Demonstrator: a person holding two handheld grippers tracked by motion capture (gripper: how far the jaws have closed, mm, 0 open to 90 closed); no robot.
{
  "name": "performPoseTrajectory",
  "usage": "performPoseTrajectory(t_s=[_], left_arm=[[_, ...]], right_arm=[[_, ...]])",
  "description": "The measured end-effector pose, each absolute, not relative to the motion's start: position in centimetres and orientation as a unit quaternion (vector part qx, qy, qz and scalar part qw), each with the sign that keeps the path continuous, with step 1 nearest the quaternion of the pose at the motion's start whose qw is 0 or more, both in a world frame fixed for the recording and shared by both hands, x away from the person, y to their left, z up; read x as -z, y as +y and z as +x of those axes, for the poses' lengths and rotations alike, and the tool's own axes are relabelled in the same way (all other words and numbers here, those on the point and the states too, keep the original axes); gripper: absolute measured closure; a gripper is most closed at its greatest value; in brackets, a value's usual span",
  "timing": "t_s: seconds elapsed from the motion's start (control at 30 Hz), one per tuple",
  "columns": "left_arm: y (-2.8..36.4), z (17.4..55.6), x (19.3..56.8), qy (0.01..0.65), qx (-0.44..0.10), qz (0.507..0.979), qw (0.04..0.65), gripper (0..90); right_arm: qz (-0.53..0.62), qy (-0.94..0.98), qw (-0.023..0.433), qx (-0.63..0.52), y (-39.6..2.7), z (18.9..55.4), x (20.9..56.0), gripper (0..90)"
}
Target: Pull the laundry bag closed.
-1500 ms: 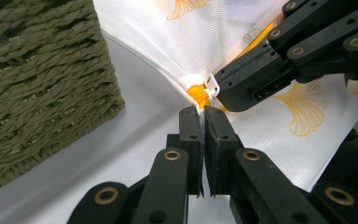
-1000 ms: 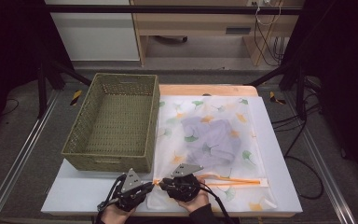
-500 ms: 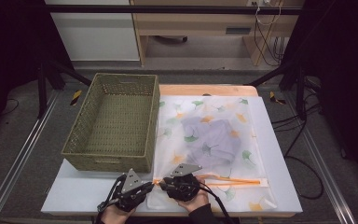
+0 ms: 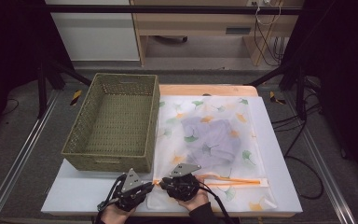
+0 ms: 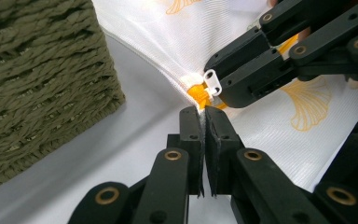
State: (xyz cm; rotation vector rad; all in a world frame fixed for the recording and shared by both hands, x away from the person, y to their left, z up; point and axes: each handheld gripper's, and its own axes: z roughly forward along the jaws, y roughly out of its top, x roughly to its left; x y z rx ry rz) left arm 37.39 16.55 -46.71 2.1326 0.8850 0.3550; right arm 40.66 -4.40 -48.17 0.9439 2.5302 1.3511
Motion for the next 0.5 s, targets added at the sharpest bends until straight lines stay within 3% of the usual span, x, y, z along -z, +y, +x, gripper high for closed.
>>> performPoseTrajectory(t_s=[0.3,0.5], left_arm=[[16.57,37.49,46.78,0.352,-0.138,0.839,0.392,84.9],[16.58,37.44,46.71,0.350,-0.138,0.839,0.394,85.0]], right_arm=[[0.300,0.839,0.053,-0.451,-4.37,40.44,48.04,77.6],[0.306,0.830,0.056,-0.463,-4.56,40.78,48.15,62.4]])
